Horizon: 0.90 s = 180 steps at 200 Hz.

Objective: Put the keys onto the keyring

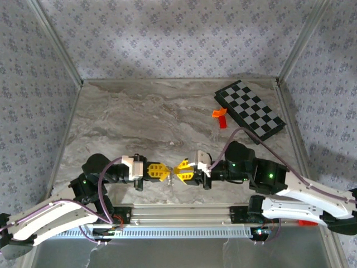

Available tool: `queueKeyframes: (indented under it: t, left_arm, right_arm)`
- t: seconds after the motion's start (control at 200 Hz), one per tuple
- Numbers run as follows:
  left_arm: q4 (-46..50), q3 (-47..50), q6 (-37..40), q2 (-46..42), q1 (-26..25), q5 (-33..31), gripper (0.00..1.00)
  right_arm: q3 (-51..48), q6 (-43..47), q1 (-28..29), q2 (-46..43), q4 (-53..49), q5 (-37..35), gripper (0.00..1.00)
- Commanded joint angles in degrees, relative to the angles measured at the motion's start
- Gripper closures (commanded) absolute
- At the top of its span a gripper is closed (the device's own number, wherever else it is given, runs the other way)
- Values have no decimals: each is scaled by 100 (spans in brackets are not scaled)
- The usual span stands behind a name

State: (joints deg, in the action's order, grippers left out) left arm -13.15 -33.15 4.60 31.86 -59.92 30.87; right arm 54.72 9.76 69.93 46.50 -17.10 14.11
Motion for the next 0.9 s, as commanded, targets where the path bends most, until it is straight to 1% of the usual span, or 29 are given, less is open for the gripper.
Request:
queueKeyframes:
  t: [0.0, 0.065, 0.28, 0.4, 0.5, 0.55, 0.645, 0.775, 0.855, 0.895]
  left_arm:
    - [-301, 35, -37, -126, -20, 133, 100]
    - [-276, 32, -30, -153, -19, 121, 100]
    - [-241, 25, 23, -163, -20, 152, 100]
    - [-287, 74, -29, -153, -20, 155, 100]
    - [-311, 122, -87, -192, -20, 153, 100]
    - [-309, 145, -102, -238, -19, 133, 100]
    - [-308, 202, -122, -326, -20, 95, 100]
    - [-305, 264, -145, -395, -20, 86, 100]
    - [-295, 282, -150, -421, -20, 77, 100]
    - [-300, 283, -150, -426, -20, 81, 100]
  right_arm:
    - [-119, 52, 64, -167, 152, -87, 67]
    - [-163, 71, 73, -218, 283, 4, 65]
    - [-245, -13, 73, -154, 794, 364, 63]
    - [-251, -1, 82, -52, 914, 415, 59]
    - [-249, 4, 82, 42, 1043, 495, 59]
    - [-245, 0, 91, 92, 1102, 496, 61]
    - [-229, 29, 86, 145, 1143, 546, 69]
    - [-245, -5, 91, 223, 1176, 549, 76]
    - [-259, -22, 99, 269, 1222, 550, 77]
    - [-260, -27, 100, 276, 1248, 549, 75]
